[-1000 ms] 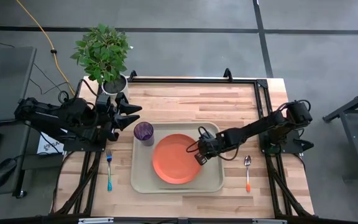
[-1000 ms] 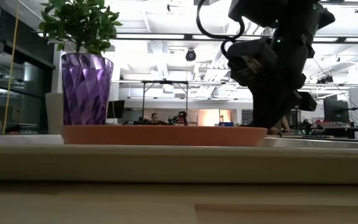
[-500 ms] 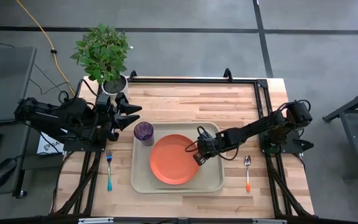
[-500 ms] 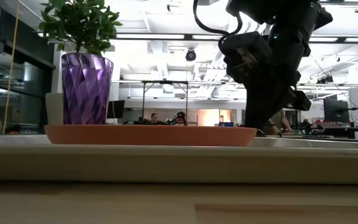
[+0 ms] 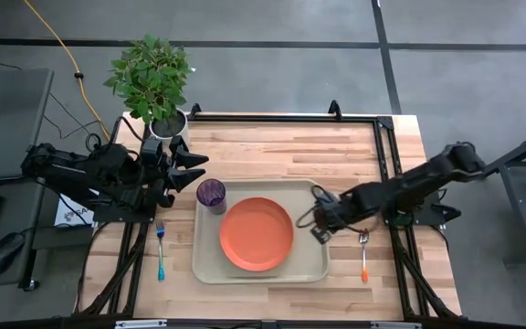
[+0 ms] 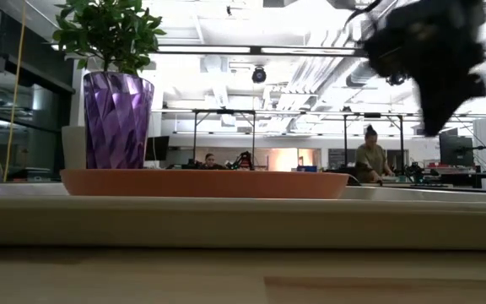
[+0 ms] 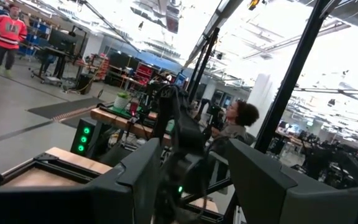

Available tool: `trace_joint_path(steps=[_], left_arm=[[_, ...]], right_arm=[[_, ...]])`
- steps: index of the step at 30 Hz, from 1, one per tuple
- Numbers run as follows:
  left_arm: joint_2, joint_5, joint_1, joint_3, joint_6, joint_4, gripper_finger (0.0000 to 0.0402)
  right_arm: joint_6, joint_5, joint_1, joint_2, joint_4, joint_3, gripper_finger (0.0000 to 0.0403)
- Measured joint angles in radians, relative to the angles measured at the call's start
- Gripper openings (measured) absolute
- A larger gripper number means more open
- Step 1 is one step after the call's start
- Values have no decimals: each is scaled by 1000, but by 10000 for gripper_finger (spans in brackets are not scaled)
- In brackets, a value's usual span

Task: Pick and place plate/cup/fork/spoon on tray
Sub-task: Put the spoon to the right side of the orange plate on the gray serving tray

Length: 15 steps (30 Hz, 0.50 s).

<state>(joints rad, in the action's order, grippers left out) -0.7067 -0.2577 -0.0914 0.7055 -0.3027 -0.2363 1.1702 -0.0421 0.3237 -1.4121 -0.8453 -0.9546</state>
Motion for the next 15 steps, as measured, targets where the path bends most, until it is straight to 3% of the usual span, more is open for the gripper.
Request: trace_joint_path(steps=[6, 12, 15], left_arm=[[0, -11, 0, 0, 0, 0, 170], [0, -23, 0, 0, 0, 0, 170], [0, -23, 0, 0, 0, 0, 170]], right_arm=[[254, -37, 129, 125, -187, 0, 0], [511, -62, 267, 142, -253, 2, 3], [649, -53, 328, 142, -266, 29, 27]])
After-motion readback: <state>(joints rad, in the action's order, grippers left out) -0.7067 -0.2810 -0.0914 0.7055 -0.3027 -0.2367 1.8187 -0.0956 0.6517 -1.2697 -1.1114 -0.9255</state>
